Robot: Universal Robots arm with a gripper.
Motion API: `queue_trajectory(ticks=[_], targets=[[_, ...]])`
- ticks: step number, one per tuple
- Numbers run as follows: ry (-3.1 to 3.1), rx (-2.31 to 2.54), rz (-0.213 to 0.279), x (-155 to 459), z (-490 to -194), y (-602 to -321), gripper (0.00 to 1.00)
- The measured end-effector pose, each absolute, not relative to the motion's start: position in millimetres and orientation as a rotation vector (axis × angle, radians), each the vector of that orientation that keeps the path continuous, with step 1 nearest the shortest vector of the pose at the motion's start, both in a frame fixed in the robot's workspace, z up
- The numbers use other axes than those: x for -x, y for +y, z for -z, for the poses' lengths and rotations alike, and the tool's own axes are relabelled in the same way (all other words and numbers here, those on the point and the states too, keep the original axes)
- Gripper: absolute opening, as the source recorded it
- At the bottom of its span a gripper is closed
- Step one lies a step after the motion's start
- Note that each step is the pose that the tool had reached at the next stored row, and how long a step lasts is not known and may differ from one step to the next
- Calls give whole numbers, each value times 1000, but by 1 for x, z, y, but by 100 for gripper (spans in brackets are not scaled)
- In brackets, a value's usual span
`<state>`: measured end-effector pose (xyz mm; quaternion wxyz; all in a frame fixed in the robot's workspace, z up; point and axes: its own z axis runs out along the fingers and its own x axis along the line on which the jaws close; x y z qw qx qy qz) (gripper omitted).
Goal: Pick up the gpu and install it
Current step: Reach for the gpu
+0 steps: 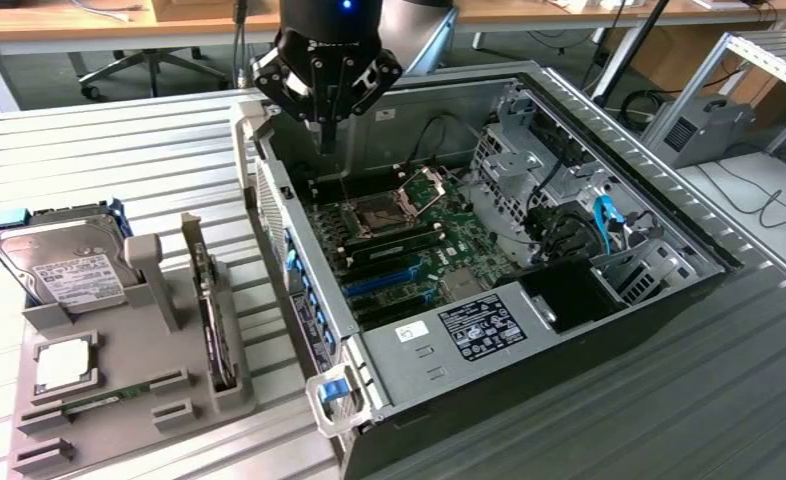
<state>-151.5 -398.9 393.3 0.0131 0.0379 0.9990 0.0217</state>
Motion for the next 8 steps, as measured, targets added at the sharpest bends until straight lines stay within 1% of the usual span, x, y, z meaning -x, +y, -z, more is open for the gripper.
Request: queue_trajectory(ticks=[8], targets=[[3113,-118,-68,156,-393,-399,11]])
